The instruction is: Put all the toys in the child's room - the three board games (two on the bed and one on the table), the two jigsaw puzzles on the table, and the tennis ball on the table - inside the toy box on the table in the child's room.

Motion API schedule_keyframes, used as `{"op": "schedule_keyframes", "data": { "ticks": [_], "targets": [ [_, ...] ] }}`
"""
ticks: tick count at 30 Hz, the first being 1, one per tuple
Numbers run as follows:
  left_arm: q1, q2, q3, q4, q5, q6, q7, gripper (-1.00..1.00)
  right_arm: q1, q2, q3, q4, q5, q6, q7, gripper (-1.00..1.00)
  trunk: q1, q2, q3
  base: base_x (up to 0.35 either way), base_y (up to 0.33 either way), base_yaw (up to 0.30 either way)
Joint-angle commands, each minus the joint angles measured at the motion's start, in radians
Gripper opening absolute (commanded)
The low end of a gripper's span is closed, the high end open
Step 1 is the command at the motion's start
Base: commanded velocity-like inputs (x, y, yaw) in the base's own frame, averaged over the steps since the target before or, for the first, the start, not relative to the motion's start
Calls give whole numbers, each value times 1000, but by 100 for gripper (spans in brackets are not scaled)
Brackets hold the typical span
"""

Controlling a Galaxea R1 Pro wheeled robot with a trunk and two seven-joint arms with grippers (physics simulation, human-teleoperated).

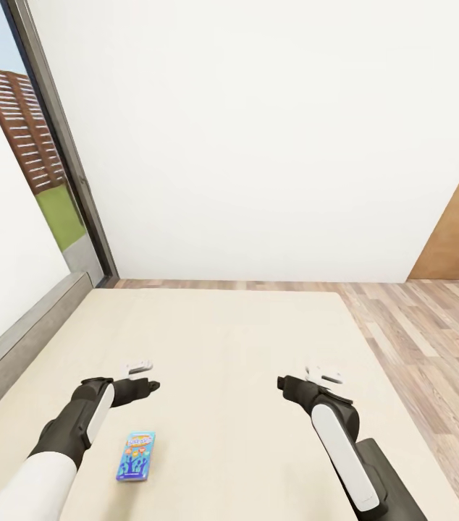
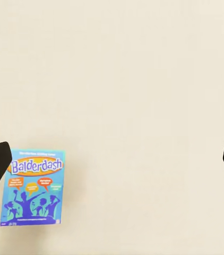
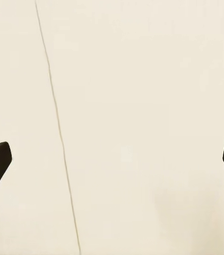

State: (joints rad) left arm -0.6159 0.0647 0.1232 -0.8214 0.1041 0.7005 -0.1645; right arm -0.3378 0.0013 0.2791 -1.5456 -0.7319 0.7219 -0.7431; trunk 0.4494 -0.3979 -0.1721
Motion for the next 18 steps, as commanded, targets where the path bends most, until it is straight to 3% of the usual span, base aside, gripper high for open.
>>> {"op": "schedule_keyframes", "data": {
  "ticks": [1, 5, 10, 18],
  "targets": [
    [-1, 0, 2, 0, 9, 9, 1, 100, -2, 5, 2, -7, -8, 6, -14, 100, 1, -2, -2, 0, 0, 0],
    [-1, -3, -19, 0, 9, 14, 2, 100, -5, 28, -4, -17, -11, 28, -14, 100, 1, -2, -2, 0, 0, 0],
    [-2, 4, -67, 1, 10, 46, 2, 100, -4, 29, -1, -26, -12, 71, -10, 100, 1, -2, -2, 0, 0, 0],
    [-33, 33, -81, 2, 12, 66, 2, 100, -3, 33, 1, -28, -11, 82, 21, 100, 1, -2, -2, 0, 0, 0]
  ]
}}
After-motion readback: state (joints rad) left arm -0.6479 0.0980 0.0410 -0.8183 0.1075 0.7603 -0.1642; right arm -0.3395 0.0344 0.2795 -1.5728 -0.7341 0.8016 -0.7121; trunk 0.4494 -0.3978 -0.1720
